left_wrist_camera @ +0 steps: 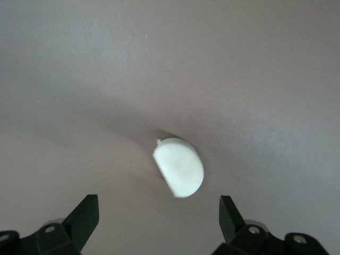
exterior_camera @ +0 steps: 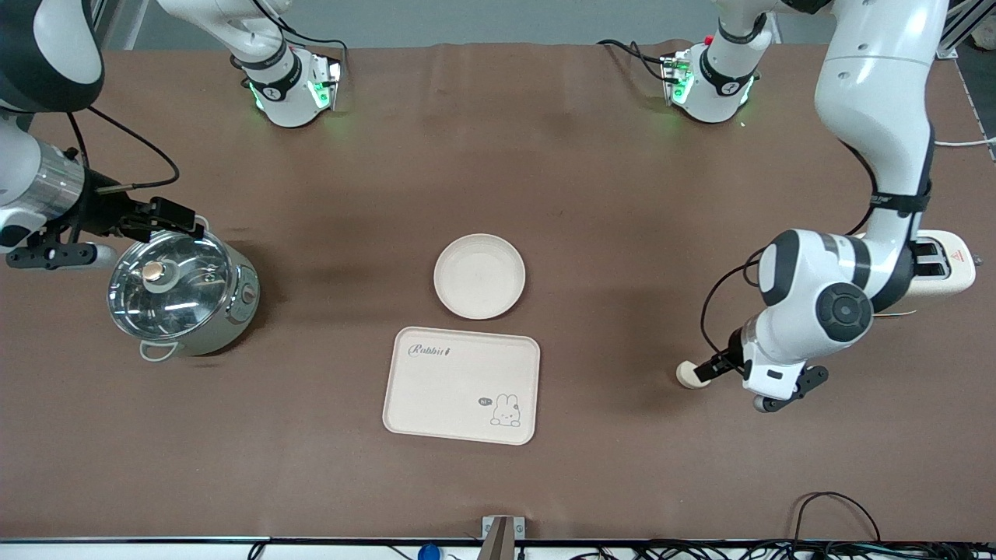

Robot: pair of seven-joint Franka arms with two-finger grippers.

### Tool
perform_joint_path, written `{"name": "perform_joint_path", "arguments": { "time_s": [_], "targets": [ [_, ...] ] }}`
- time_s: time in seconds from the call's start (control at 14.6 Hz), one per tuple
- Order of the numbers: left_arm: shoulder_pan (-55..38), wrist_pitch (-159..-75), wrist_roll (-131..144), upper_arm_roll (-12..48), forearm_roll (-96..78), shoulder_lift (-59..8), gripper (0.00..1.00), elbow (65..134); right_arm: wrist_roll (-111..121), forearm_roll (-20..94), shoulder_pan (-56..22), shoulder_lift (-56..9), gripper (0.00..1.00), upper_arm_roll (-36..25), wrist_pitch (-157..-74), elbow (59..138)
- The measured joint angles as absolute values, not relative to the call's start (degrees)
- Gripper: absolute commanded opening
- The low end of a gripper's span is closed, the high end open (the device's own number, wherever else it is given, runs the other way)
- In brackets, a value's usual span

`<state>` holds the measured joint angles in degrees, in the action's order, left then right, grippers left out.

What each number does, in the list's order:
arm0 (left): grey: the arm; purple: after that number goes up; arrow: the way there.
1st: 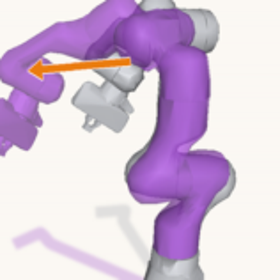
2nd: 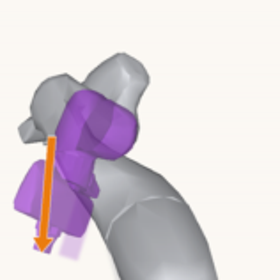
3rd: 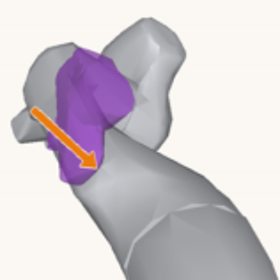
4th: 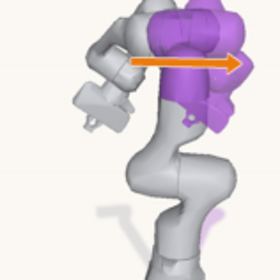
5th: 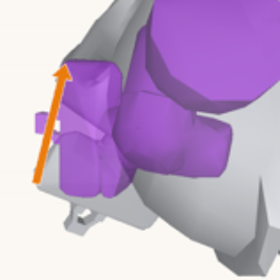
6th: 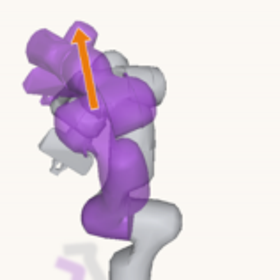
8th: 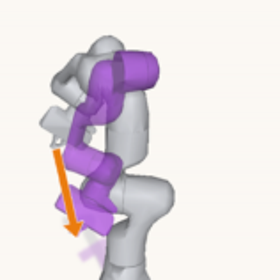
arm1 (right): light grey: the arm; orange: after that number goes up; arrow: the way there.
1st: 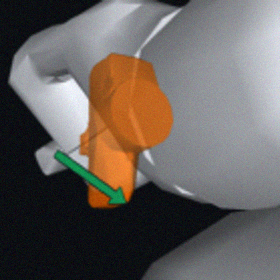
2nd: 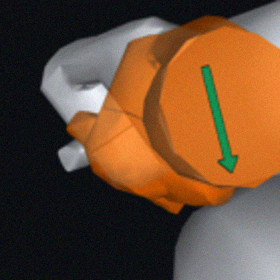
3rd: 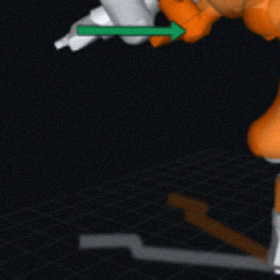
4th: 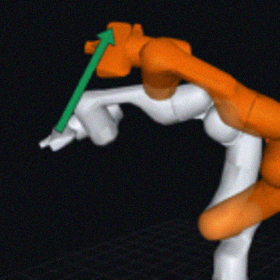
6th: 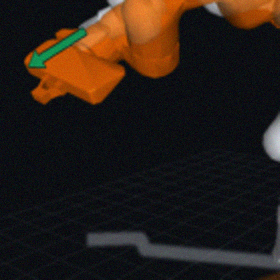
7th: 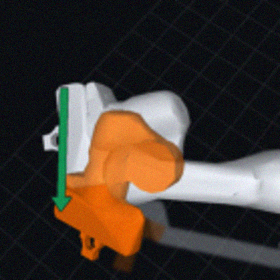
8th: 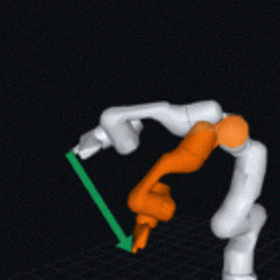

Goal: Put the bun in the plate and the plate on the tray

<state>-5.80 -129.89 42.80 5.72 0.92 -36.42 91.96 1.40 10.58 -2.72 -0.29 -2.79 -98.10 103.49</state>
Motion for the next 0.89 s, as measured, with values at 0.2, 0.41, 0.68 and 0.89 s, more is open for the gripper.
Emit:
{"name": "perform_joint_path", "arguments": {
  "time_s": [0.2, 0.41, 0.68, 0.89],
  "targets": [
    [-6.89, -135.83, 47.82, 5.74, 0.92, -39.55, 1.0, 92.57, 1.4, 13.81, -4.1, 0.26, 1.0, -2.7, -105.06, 109.86],
    [-6.04, -139.81, 48.45, 5.62, 0.92, -41.96, 0.85, 92.75, 1.4, 19.73, -6.86, 0.66, 1.0, -2.54, -116.42, 118.66],
    [-5.78, -140.63, 48.49, 5.67, 0.92, -43.39, 0.53, 92.76, 1.4, 28.95, -12.75, 0.92, 1.0, -2.32, -128.62, 128.13],
    [-6.4, -140.63, 48.49, 5.78, 0.92, -43.58, 0.29, 92.76, 1.38, 32.95, -17.31, 0.93, 1.0, -2.23, -135.3, 132.65]
  ]
}}
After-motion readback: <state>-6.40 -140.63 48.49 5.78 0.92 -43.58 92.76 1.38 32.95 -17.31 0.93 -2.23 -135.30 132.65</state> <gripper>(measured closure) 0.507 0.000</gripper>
